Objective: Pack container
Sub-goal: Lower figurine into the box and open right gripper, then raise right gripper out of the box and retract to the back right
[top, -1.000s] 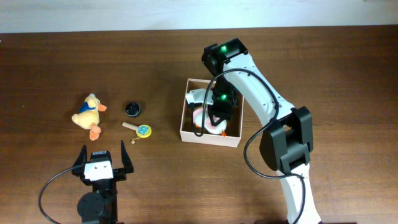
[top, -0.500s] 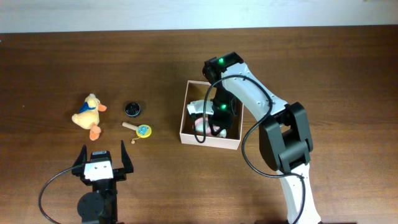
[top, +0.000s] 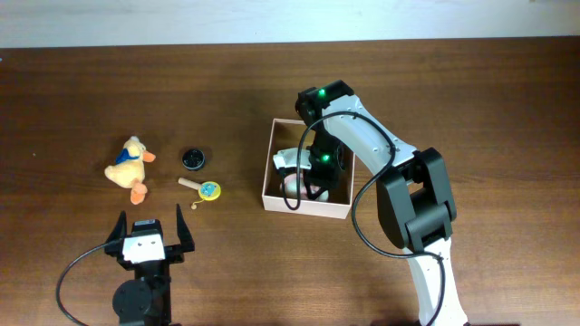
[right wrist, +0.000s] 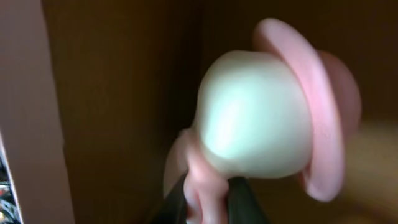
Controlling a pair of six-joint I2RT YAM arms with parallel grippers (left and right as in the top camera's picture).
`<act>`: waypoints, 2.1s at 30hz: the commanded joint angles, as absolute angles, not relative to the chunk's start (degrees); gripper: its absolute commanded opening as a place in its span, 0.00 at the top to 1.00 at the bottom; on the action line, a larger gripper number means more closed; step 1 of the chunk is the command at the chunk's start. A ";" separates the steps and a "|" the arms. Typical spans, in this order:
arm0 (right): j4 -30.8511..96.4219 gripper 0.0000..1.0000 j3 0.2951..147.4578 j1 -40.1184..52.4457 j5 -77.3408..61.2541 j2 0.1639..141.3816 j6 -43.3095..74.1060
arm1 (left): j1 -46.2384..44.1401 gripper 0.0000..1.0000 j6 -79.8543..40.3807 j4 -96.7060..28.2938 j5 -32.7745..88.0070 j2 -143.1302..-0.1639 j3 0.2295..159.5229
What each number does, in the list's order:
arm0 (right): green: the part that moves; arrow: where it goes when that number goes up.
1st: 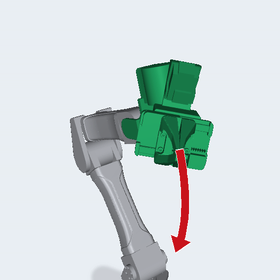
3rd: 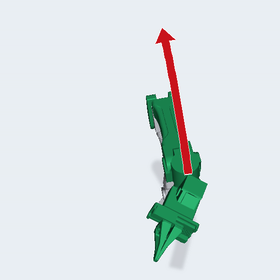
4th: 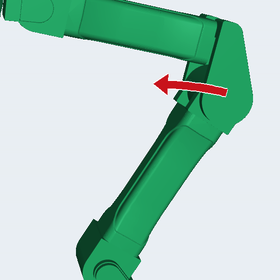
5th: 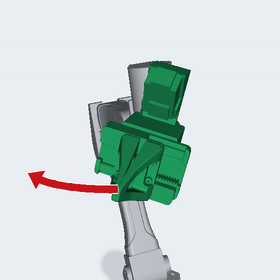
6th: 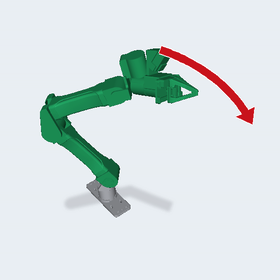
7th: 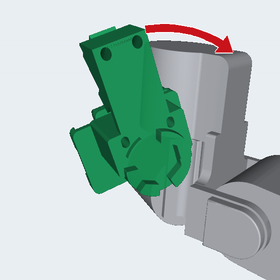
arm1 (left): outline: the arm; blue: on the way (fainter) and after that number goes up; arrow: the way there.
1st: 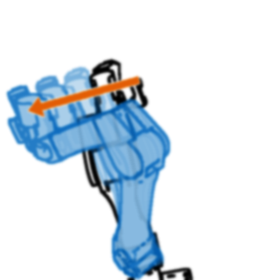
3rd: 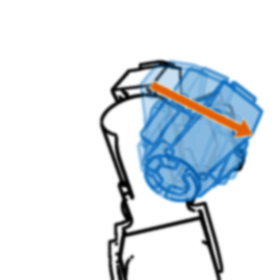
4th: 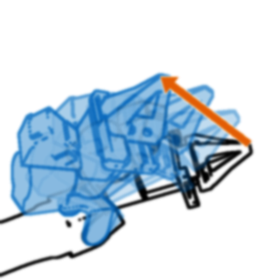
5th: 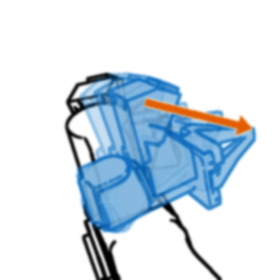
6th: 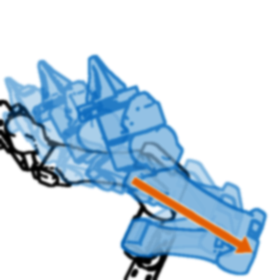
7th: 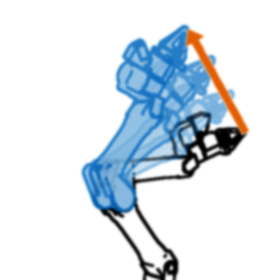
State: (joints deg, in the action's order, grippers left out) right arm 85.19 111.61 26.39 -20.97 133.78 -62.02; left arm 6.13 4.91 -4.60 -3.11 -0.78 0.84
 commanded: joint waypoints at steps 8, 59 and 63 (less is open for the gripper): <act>84.55 0.58 111.42 26.20 -22.68 132.49 -63.20 | 6.17 0.01 5.41 -4.62 -2.33 -0.30 0.54; 68.93 0.01 150.04 13.32 -3.42 132.44 -29.93 | 6.17 0.01 5.41 -4.62 -2.31 -0.30 0.54; 64.05 0.01 150.02 6.37 5.63 132.49 -11.40 | 6.17 0.01 5.43 -4.62 -2.33 -0.30 0.54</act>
State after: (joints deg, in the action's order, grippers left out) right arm 65.04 149.01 11.00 -3.77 133.78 -30.04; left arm 6.13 4.91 -4.60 -2.98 -0.78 0.84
